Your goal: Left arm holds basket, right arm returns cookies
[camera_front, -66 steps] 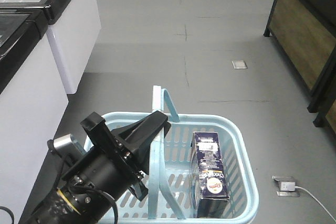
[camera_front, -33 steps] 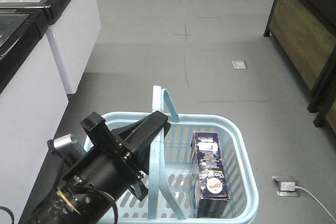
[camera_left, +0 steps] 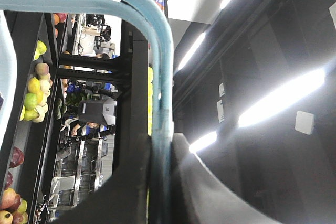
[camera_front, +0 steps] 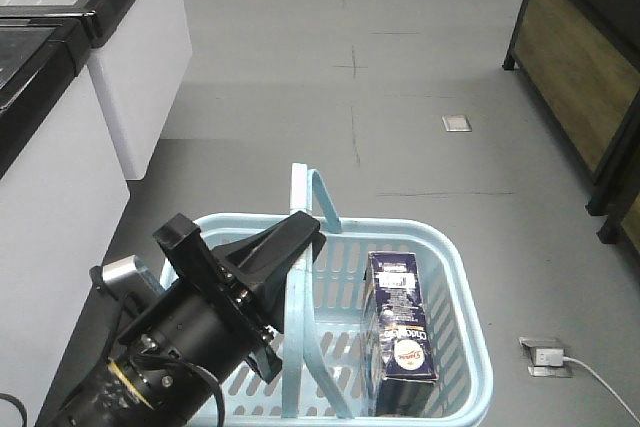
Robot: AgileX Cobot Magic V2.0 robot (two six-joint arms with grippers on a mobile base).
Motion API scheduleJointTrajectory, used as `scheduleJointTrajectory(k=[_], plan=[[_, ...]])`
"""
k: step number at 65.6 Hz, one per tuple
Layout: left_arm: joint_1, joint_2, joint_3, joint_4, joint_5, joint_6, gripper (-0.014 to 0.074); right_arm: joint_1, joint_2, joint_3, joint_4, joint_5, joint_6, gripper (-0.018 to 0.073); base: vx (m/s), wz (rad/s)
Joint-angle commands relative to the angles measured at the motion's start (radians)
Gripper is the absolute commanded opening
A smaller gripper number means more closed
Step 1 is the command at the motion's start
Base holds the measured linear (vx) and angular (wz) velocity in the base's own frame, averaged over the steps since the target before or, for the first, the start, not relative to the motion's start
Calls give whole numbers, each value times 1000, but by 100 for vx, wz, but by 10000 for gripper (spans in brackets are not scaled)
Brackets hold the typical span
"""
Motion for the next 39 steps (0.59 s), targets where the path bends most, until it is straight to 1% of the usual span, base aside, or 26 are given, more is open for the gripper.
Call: scheduleJointTrajectory(k=[1, 20, 39], plan=[[-7, -38, -29, 21, -280, -5, -3, -1, -13, 18, -3, -72, -6, -9, 3, 0], [-7, -38, -29, 21, -280, -5, -3, -1, -13, 18, -3, -72, -6, -9, 6, -1], [-7, -38, -29, 21, -280, -5, -3, -1, -13, 18, -3, -72, -6, -9, 13, -2]])
